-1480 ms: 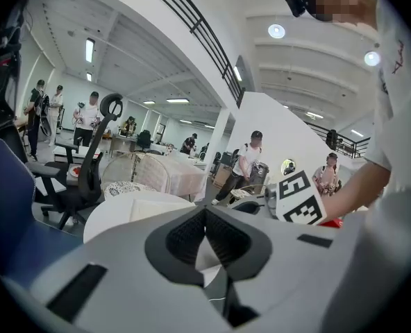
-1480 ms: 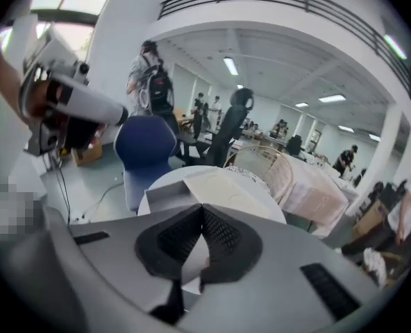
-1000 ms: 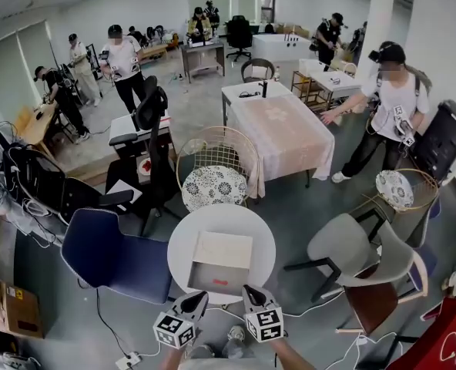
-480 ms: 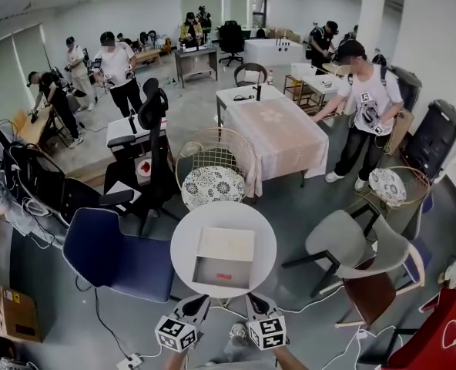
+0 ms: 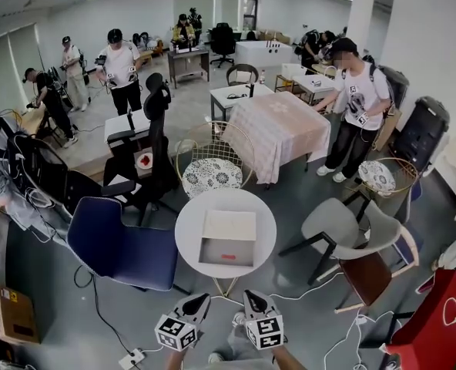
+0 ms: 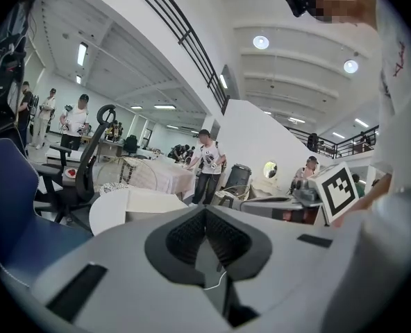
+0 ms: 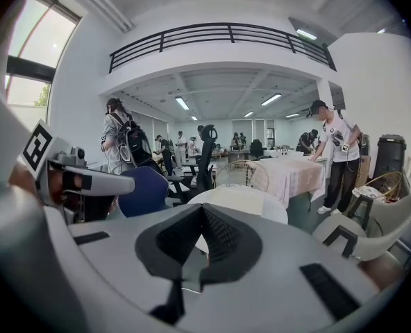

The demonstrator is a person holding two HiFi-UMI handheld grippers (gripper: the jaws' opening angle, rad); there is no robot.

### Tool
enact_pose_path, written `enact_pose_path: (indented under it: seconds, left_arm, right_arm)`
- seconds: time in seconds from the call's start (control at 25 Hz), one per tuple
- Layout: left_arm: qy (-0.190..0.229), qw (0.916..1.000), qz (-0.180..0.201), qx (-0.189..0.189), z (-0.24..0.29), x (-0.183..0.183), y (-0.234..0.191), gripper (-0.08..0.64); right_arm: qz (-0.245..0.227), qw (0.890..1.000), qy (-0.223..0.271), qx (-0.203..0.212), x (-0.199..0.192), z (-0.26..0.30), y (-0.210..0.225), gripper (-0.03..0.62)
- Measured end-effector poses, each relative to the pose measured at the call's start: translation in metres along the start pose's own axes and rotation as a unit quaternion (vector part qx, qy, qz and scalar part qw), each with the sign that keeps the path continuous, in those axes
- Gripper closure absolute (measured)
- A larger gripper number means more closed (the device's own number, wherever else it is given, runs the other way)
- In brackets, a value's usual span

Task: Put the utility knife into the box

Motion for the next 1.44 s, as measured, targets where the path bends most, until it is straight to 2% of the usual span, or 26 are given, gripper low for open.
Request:
enact_pose_path:
  seconds: [0.36,0.64,1.2,1.44]
  left_arm:
    - [0.003,0.9999,0.008,-0.008,-0.048,-0.02,0.025,0.548]
    - [0.006,0.9997,0.015,-0.016,-0.071,-0.035,0.046,0.548]
    - [0.017,0.9993,0.024,-0.023,-0.088,-0.038,0.065,0.548]
    - [0.015,0.9993,0.027,-0.023,-0.077,-0.035,0.075,0.548]
  right_arm:
    - [-0.002,1.0,0.004,-0.012,-0.019,-0.042,-0.045,0.577]
    - [-0.002,1.0,0.013,-0.021,-0.031,-0.067,-0.064,0.577]
    - [-0.013,0.999,0.02,-0.025,-0.035,-0.087,-0.083,0.577]
    - [-0.02,0.999,0.023,-0.023,-0.035,-0.092,-0.071,0.577]
Point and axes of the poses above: the fingertips, and each gripper's own axes: z forward along the fingers, y to its right, x out of its top, the point moved 1 cm from there along -z, backward along the fingers, and after that the axes turned 11 degrees about -y, right-handed, at the moved point
